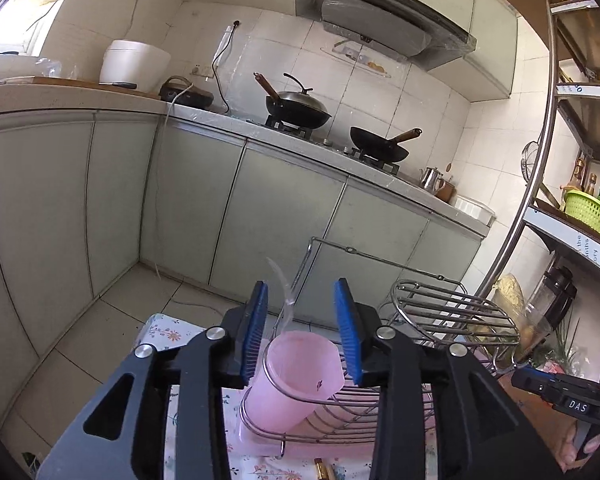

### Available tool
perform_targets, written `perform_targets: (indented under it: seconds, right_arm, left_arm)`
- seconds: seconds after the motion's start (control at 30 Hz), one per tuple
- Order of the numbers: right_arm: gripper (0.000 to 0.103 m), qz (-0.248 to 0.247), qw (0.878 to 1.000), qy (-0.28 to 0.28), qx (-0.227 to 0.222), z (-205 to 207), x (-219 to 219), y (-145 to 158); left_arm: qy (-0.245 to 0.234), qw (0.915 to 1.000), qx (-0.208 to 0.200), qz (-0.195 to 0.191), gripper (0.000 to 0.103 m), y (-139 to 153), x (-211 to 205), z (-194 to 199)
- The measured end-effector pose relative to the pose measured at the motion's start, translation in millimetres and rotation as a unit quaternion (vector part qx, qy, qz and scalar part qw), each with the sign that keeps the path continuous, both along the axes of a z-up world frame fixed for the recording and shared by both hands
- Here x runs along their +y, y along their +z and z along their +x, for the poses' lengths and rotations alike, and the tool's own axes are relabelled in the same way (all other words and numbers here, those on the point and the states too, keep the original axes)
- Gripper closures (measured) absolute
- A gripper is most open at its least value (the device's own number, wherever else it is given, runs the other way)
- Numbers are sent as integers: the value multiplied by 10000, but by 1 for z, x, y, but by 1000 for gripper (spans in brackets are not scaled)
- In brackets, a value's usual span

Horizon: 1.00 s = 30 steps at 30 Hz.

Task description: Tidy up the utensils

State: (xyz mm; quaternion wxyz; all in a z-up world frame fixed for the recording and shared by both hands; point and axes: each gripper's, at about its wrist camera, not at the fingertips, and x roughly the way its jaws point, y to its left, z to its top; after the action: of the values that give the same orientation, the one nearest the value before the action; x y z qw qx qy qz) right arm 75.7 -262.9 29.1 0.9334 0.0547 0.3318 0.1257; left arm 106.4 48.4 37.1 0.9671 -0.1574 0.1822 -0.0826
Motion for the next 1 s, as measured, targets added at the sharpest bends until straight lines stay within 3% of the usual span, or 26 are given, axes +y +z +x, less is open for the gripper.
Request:
perform_targets:
  seconds: [0.23,0.4,0.53,0.7,0.83,1.0]
  right_arm:
    - [85,85,9999,4,-88,-24,-1,-6]
    - [85,41,10000,60,50,-40,9,-29]
    - [85,133,9989,75,449,-41,13,-52]
    - [85,180,9960,87,871,-43,18,-79]
    - [85,328,9927,139,1153,-43,17,-94]
    - [85,487,9887,254,1394,-42,19,-108]
  left_arm:
    - [-113,9997,218,19,68,0,4,-26]
    - [-435,9964,695,217,68,-15,-8,-42]
    - [-705,9897,1212,291,68,-40,-20,-51]
    - [-1054,9724,2074,174,68,-82,-32,-55]
    - [-1388,9513,2752,75,68,-112,-39,-60]
    - [-1767,9280,3262,357,68,-135,-52,-73]
